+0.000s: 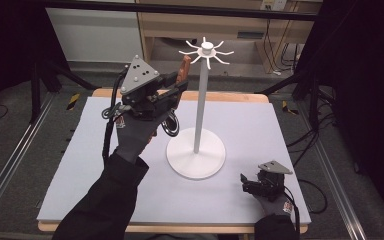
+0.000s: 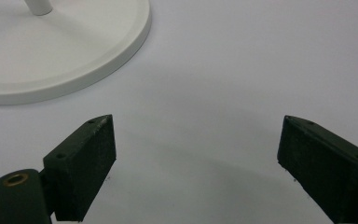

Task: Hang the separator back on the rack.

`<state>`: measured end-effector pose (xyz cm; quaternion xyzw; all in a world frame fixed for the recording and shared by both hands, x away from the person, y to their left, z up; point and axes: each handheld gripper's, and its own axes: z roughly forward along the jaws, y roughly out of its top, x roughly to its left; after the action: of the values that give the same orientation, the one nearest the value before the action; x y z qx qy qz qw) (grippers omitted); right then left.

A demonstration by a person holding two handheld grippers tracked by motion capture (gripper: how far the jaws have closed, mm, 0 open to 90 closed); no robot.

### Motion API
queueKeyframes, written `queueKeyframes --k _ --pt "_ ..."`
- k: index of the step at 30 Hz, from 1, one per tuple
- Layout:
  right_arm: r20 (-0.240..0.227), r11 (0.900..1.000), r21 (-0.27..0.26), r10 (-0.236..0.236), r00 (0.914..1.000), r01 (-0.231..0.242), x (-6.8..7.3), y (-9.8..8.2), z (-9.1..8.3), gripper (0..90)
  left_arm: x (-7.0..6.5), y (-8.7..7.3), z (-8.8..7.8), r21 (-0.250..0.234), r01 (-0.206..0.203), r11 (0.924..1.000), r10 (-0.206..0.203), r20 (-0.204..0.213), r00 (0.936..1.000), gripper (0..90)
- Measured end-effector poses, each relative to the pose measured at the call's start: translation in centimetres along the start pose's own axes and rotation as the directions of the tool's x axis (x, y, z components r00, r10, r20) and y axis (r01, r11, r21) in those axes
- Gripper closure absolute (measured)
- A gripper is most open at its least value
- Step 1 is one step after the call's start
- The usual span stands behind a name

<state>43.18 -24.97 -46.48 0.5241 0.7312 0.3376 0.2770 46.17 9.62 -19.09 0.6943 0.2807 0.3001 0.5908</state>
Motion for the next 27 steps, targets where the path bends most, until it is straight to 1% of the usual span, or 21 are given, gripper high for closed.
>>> queueKeyframes --k 2,3,6,22,23,24,27 --pt "0.001 1.0 0.001 0.003 1.0 -0.003 0.0 0.0 0.0 11.8 -0.1 0.0 0.1 0.004 0.009 0.9999 -0.009 0.006 0.9999 67.3" --pt "0.001 1.0 0.001 0.005 1.0 -0.005 0.0 0.0 0.0 11.8 -0.1 0.1 0.2 -0.001 -0.002 1.0 0.002 0.0 1.0 67.3" --pt "0.001 1.0 0.001 0.005 1.0 -0.005 0.0 0.0 0.0 11.8 -0.2 0.2 0.4 0.003 -0.002 1.0 0.002 0.002 1.0 67.3" --pt "-0.001 1.0 -0.001 0.005 1.0 -0.005 0.0 0.0 0.0 11.8 -0.1 -0.3 1.6 0.015 0.009 0.9998 -0.009 -0.002 1.0 67.3" --pt "0.0 1.0 -0.001 0.005 1.0 -0.005 0.0 0.0 0.0 11.8 -0.2 -0.3 1.7 0.024 0.016 0.9996 -0.016 0.002 0.9999 67.3" --pt "0.0 1.0 -0.001 0.005 1.0 -0.005 0.0 0.0 0.0 11.8 -0.2 -0.3 1.8 0.018 0.011 0.9998 -0.011 -0.004 0.9999 67.3" --pt "0.0 1.0 -0.001 0.006 1.0 -0.006 0.0 0.0 0.0 11.8 -0.2 -0.4 1.9 0.016 0.011 0.9998 -0.011 -0.002 0.9999 67.3"
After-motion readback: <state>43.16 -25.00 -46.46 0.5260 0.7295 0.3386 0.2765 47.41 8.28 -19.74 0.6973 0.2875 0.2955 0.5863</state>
